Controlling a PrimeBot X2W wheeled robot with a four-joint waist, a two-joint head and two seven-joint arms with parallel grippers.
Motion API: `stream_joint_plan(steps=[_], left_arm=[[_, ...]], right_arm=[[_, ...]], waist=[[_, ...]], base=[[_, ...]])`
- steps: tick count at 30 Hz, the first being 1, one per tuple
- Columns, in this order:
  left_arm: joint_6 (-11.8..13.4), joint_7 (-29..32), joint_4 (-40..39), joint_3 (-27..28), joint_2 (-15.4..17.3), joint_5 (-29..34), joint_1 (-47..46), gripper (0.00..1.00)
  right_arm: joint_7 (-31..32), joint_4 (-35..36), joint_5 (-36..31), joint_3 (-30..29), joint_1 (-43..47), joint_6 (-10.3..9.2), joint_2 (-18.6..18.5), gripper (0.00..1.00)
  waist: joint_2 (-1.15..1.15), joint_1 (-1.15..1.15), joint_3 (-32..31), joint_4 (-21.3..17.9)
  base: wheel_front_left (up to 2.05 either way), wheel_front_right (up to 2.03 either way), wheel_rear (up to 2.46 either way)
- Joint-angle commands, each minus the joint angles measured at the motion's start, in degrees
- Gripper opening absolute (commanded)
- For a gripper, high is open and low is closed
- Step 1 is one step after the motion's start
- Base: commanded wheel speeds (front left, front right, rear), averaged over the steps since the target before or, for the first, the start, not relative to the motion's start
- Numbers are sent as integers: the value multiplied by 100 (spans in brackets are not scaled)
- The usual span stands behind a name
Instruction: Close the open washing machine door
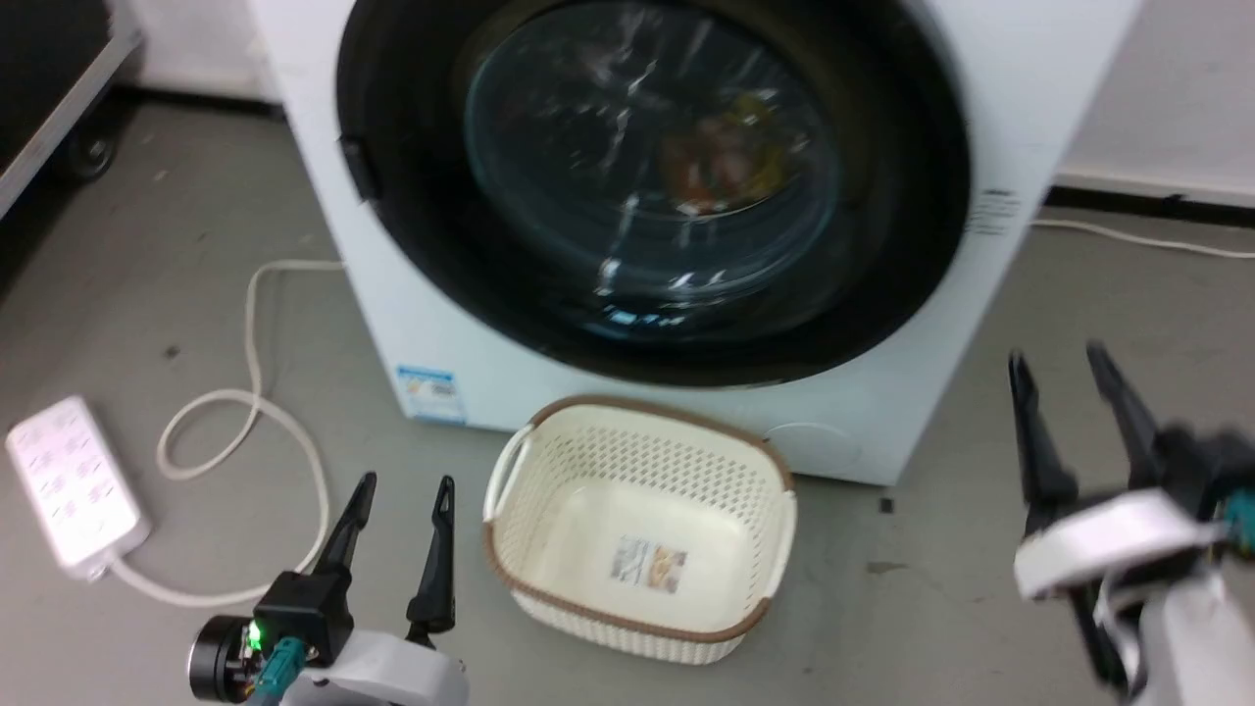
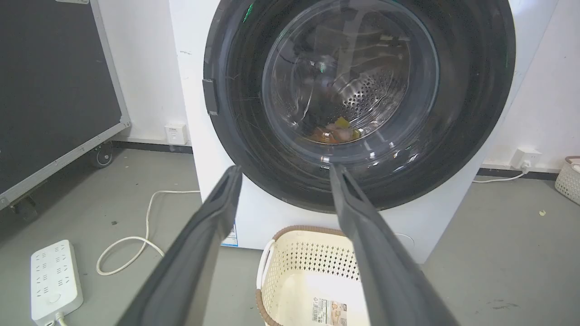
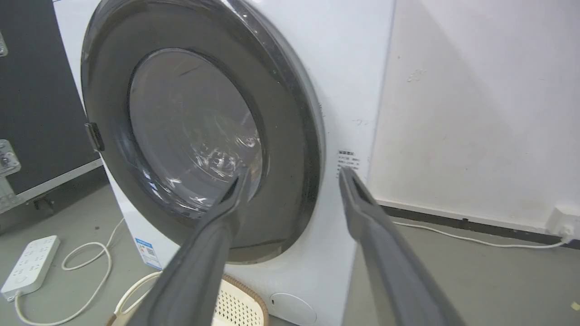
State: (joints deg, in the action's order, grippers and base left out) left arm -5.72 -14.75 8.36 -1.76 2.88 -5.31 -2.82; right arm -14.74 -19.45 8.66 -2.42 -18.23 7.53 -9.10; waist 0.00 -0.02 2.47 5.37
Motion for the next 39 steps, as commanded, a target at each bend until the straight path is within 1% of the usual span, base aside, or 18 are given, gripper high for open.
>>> stream_joint_plan(steps=[1,4,8,12,20,21,39], left_arm=[[-26,-25,48,26,0,-30,93,100],[-53,-25,114,11,0,8,103,100],[-74,-25,170,11,0,51,99,100],[-90,-25,184,-2,0,62,132,100],[-109,-25,244,-53,0,35,192,100],[-92,5,240,-55,-5,18,109,0],[-15,179,116,-31,-5,77,129,0]], right_arm=[[-25,316,-195,-84,393,-4,180,100],[-26,821,-487,-260,1019,-4,409,100],[-26,1220,-589,-404,1677,-4,587,100],[-26,1235,-466,-383,1987,-4,618,100],[-26,1205,-453,-252,1983,-4,621,100],[3,1211,-422,-259,1976,0,594,0],[176,1296,-473,-204,1958,0,597,0]], waist=[[0,2,-233,-285],[0,2,-283,-380],[0,2,-301,-471],[0,2,-303,-534],[0,2,-288,-524],[0,2,-289,-528],[0,2,-284,-530]], base=[[0,0,0],[0,0,0],[0,0,0],[0,0,0],[0,0,0],[0,0,0],[0,0,0]])
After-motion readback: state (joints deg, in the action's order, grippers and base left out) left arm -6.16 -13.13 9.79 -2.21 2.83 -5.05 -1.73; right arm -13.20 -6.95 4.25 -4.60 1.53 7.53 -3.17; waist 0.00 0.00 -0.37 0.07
